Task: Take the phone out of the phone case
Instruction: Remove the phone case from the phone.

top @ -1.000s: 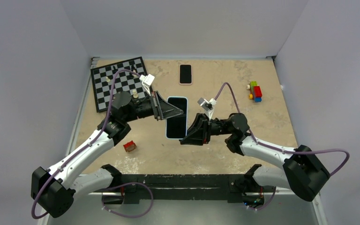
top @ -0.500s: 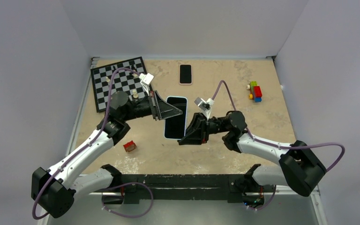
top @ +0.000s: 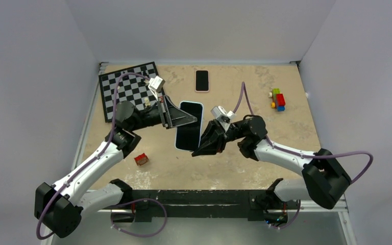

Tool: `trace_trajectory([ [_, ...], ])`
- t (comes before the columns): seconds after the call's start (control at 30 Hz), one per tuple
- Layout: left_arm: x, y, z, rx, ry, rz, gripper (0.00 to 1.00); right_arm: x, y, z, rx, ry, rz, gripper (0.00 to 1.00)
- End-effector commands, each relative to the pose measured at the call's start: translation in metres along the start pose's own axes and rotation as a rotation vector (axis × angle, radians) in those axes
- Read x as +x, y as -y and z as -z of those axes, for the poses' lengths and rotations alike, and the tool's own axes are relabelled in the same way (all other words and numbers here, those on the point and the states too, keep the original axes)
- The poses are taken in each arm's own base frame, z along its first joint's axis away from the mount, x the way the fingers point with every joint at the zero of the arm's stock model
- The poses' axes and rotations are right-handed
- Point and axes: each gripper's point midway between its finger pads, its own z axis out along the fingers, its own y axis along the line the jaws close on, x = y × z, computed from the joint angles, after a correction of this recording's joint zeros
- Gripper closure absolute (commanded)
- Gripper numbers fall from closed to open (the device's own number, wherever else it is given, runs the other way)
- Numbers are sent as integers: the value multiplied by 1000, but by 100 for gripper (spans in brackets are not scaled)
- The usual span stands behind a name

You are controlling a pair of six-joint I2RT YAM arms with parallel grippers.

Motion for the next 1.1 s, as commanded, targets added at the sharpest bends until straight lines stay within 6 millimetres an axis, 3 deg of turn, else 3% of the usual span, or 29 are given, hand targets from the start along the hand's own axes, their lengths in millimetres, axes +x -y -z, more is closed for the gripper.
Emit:
trace_trajectory([
  [0.0,17,42,2,147,-75,114,100,-43,40,-12,92,137,142,100],
  [0.3,21,51,11,164,-58,108,100,-49,72,-18,132,220,6,100],
  [0.47,17,56,14,178,-19,76,100,-34,98,-9,267,218,-149,100],
  [0.53,13,50,15,149,34,43,100,-17,114,2,392,182,-202,100],
  [0.6,5,43,19,91,110,-2,100,-2,114,10,471,132,-238,94],
  [0.7,-7,24,26,-22,220,-78,100,21,106,24,547,75,-297,82],
  [0.8,-18,15,34,-84,302,-155,100,28,91,33,570,58,-314,68],
  [0.97,-26,6,37,-88,378,-178,100,14,67,38,572,90,-310,54],
  [1.07,-31,0,38,-81,422,-153,100,1,51,34,516,130,-324,51],
])
